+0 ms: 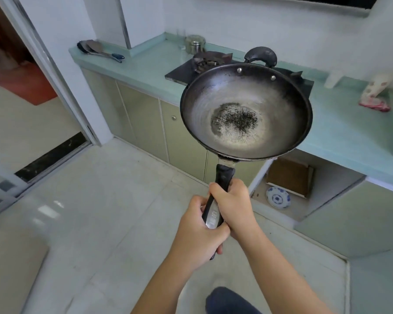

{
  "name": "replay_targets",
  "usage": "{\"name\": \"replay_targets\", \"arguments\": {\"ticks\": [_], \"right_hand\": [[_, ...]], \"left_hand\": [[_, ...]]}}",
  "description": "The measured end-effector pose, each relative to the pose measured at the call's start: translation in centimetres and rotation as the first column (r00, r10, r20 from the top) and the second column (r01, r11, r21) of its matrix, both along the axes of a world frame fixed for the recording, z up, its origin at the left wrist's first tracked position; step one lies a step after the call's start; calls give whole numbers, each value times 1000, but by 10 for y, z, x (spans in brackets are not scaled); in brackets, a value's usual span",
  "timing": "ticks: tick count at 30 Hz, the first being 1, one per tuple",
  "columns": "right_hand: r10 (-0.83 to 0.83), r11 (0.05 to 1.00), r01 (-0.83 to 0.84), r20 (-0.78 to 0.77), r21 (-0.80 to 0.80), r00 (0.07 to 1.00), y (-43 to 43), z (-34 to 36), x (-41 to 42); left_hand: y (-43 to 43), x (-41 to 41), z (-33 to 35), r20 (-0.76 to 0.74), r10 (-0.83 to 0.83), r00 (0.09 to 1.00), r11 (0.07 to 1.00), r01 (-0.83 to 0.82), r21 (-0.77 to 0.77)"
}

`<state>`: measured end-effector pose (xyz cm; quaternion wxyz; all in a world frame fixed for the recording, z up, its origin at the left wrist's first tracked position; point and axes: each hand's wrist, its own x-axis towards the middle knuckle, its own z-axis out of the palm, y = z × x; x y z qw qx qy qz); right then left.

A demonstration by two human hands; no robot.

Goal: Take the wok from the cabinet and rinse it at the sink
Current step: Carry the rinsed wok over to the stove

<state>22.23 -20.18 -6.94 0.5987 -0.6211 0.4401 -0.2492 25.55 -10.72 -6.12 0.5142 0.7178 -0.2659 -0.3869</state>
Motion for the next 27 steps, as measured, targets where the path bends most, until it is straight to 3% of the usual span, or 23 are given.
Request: {"name": "replay_targets", "arguments": {"ticks": [15,27], "right_hand": [[36,996,-40,44,80,998,-157,-14,232],[118,990,-114,-47,85,992,-227,-20,366]], "left_hand": [[-155,224,-2,-15,82,997,995,-81,60],[-224,355,-13,-70,114,991,990,-108,91]]}}
